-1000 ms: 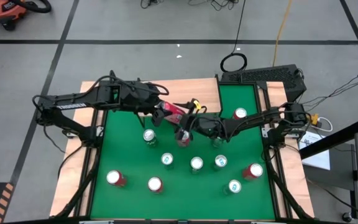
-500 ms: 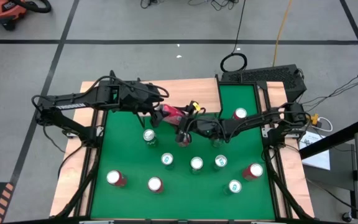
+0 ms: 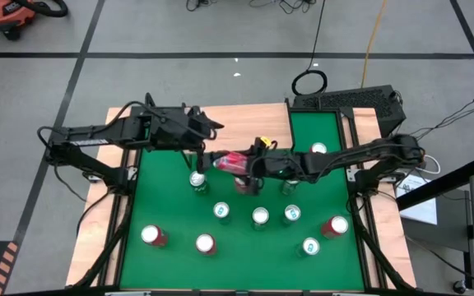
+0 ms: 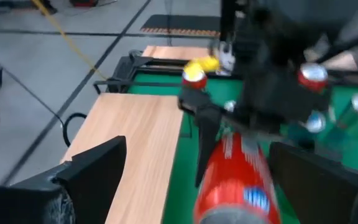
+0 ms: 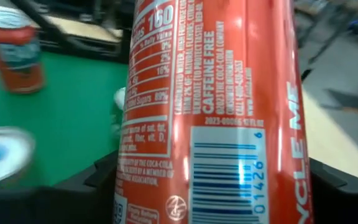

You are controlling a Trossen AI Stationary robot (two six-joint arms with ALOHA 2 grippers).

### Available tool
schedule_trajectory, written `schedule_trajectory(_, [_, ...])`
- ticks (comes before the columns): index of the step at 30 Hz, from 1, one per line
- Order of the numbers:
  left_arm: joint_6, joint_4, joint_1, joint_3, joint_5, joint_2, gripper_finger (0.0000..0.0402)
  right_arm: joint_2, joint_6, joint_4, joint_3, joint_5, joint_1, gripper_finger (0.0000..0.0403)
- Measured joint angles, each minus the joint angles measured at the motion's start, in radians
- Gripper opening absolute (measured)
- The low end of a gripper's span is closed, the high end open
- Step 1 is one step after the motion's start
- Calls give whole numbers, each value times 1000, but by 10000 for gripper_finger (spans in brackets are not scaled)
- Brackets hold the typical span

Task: Place canned beverage on shelf
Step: Put the red soda can on the shelf

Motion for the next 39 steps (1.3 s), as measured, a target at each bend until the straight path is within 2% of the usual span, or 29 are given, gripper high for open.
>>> schedule_trajectory(3, [63,-11,-15,0,3,-2,395,-71,38,-79,-18,-115,-8,287])
schedule_trajectory(7, [125,-38,-30,0,1,-2,395,-139,59,-36,-95,-255,-13,287])
schedule_trajectory(13, [282,14,-21,-1,-76,4,395,-129,97,264,-207,-397,-13,288])
schedule_trajectory(18, [357,52,-34,-1,-89,4,395,-61,131,467,-232,-532,-13,288])
schedule_trajectory(20, [353,52,-43,-1,-32,4,395,-37,131,517,-232,-564,-13,288])
schedule_trajectory(25, [311,28,-63,-2,295,2,395,-21,131,564,-231,-615,-13,288])
schedule_trajectory(27, [304,31,-73,-2,360,1,395,-21,131,568,-231,-637,-13,288])
schedule_trajectory(39, [328,36,-94,-1,330,56,395,-25,132,619,-232,-639,-35,288])
